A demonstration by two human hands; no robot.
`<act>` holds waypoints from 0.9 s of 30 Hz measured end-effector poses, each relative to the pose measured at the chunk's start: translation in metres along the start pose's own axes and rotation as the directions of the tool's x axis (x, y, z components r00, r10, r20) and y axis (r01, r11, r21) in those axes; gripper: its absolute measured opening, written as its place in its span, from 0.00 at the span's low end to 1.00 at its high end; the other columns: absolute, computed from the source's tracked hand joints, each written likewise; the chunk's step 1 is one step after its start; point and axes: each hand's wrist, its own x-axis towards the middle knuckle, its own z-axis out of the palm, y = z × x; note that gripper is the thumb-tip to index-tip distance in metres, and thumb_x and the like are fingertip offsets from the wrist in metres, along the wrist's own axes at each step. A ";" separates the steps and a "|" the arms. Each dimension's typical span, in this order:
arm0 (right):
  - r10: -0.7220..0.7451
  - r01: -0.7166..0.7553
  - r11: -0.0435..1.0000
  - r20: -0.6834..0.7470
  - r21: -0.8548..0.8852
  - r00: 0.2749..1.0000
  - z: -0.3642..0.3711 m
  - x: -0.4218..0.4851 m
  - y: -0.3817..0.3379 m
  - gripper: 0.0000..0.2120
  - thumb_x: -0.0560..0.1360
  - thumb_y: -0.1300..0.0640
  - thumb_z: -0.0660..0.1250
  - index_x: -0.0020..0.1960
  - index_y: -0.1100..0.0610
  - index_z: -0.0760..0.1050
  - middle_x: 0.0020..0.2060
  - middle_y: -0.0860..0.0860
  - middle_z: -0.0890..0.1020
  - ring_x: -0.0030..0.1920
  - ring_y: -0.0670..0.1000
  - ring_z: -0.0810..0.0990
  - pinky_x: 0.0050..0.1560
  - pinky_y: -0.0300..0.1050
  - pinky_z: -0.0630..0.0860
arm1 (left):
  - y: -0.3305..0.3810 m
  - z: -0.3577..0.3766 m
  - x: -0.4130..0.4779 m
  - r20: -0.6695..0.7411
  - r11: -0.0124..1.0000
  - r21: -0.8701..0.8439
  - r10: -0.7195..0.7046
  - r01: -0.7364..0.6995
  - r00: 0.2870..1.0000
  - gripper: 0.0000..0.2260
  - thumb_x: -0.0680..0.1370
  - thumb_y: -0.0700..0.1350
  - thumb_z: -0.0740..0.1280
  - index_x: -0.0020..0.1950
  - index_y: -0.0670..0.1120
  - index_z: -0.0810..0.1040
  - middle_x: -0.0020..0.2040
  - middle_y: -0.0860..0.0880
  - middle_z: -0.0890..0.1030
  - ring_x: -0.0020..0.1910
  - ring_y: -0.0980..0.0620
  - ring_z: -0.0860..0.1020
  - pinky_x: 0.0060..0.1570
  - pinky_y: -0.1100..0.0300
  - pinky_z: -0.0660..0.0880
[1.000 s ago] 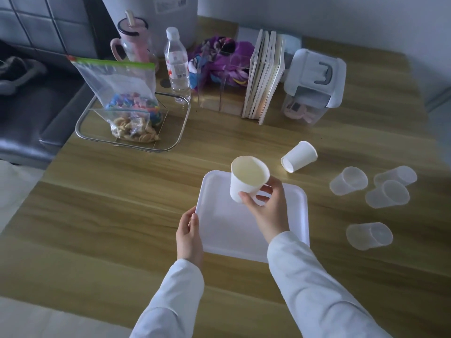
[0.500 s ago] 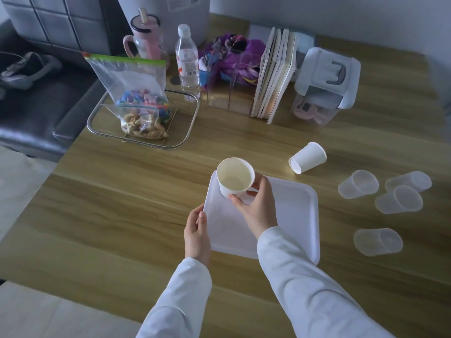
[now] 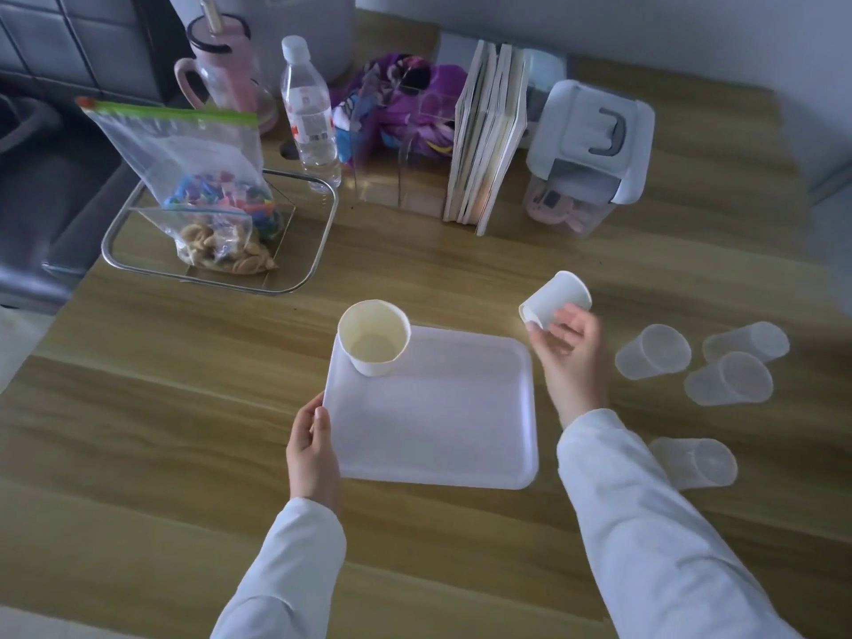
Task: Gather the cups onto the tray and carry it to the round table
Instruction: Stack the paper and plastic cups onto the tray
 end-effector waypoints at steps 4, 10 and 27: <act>0.365 -0.361 0.928 -0.032 0.085 0.930 -0.015 0.029 0.015 0.29 0.71 0.51 0.69 0.67 0.60 0.64 0.61 0.53 0.75 0.53 0.50 0.76 0.59 0.43 0.74 | 0.001 0.001 0.010 -0.039 0.999 -0.027 -0.033 0.031 0.999 0.10 0.80 0.46 0.57 0.51 0.56 0.78 0.58 0.44 0.79 0.57 0.44 0.77 0.61 0.44 0.72; 0.637 -0.625 0.762 -0.026 0.170 0.770 -0.004 0.068 0.038 0.30 0.70 0.46 0.69 0.65 0.62 0.68 0.50 0.51 0.75 0.42 0.48 0.75 0.62 0.47 0.74 | 0.001 0.010 0.026 -0.062 0.999 -0.021 -0.049 0.048 0.997 0.12 0.80 0.47 0.57 0.46 0.60 0.79 0.58 0.45 0.79 0.57 0.43 0.76 0.62 0.42 0.72; 0.572 -0.565 0.811 -0.004 0.150 0.820 0.009 0.097 0.028 0.20 0.71 0.48 0.68 0.57 0.60 0.72 0.49 0.53 0.77 0.49 0.52 0.76 0.58 0.45 0.76 | -0.001 0.030 0.038 -0.020 0.999 0.016 -0.046 0.046 0.999 0.12 0.80 0.47 0.57 0.47 0.60 0.78 0.60 0.44 0.79 0.63 0.41 0.75 0.64 0.41 0.70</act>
